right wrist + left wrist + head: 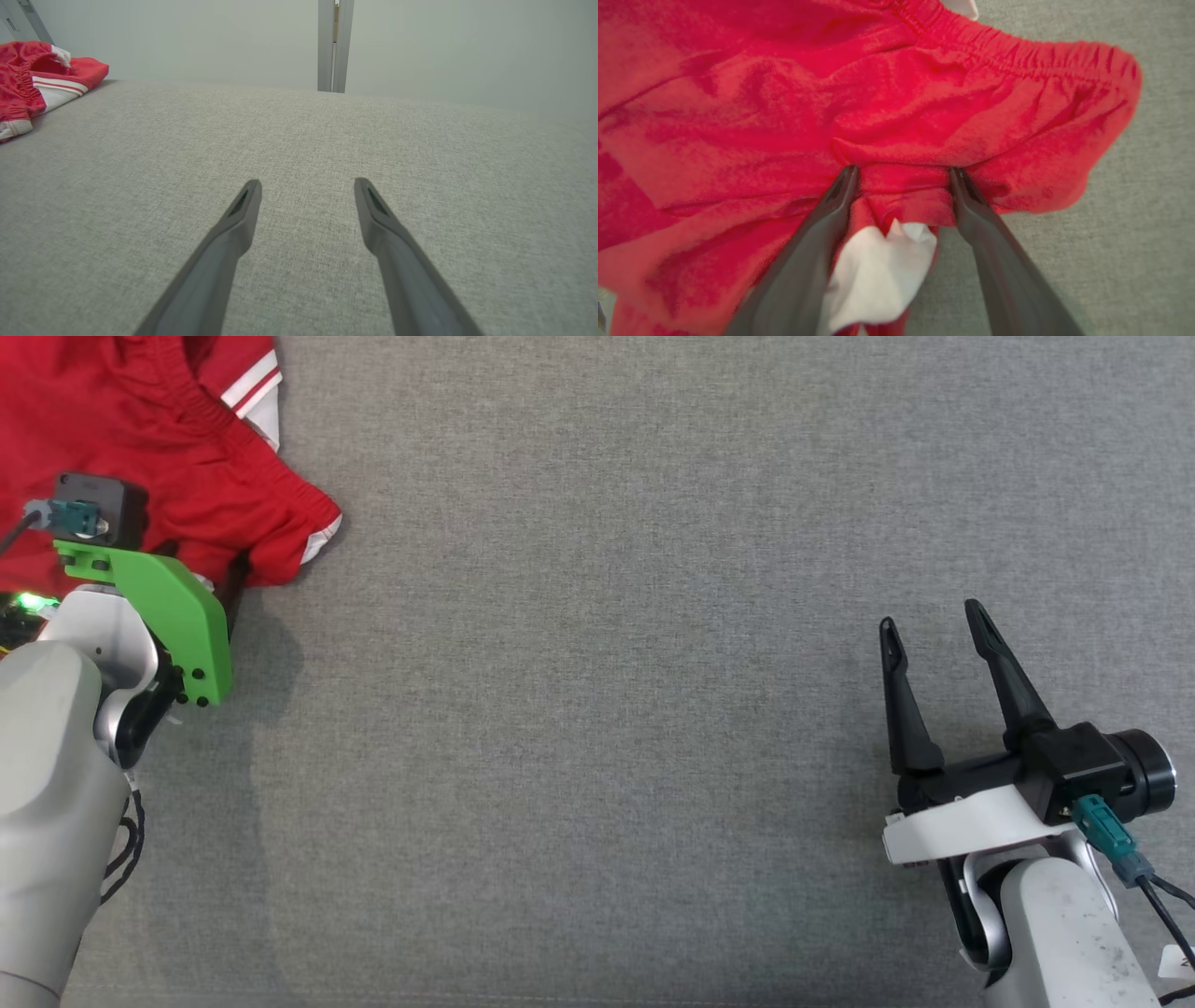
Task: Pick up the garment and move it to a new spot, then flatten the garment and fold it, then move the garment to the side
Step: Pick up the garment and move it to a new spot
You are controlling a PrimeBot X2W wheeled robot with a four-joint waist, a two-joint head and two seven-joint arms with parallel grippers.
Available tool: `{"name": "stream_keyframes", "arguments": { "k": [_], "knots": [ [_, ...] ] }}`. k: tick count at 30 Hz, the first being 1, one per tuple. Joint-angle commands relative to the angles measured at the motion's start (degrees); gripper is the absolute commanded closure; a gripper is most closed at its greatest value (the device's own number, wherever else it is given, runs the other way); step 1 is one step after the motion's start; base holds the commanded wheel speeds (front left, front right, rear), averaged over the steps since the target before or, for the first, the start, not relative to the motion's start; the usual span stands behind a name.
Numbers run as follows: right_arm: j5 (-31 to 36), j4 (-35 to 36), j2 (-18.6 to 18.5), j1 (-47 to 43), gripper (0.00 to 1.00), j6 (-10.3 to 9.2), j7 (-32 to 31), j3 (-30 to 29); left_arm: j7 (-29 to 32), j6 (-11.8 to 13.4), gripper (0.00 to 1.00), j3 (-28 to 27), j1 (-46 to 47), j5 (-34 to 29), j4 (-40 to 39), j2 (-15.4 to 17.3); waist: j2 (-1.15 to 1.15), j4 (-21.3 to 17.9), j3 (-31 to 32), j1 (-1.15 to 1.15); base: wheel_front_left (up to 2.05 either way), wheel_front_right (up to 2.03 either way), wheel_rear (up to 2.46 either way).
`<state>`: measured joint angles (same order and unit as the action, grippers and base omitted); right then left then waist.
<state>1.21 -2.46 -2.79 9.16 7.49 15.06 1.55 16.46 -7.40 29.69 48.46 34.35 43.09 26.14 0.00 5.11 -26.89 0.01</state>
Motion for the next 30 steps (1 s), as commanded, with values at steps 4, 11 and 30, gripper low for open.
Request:
{"name": "stream_keyframes", "arguments": {
  "k": [4, 11, 30],
  "knots": [
    [-0.64, -0.67, -0.18, 0.38, 0.0, 0.0, 0.18, 0.33, -2.56, 0.26, 1.0, 0.51, 0.84, -0.96, 4.0, 0.27, 0.0, -0.67, 0.9, -0.01, 0.0, 0.0, 0.0],
    [-2.06, -1.97, -0.18, -0.95, 0.0, 0.0, 0.18, 0.73, -8.14, 0.22, 1.0, 1.36, 3.6, -2.5, 6.22, 1.09, 0.0, -0.45, 5.51, -0.01, 0.0, 0.0, 0.0],
    [-7.9, -5.84, -0.19, -10.07, 0.0, 0.0, 0.18, -0.61, -5.93, 0.04, 1.0, 14.59, 9.11, -1.64, -6.7, 5.06, 0.0, -5.46, 28.17, -0.01, 0.0, 0.0, 0.0]
  ]
}}
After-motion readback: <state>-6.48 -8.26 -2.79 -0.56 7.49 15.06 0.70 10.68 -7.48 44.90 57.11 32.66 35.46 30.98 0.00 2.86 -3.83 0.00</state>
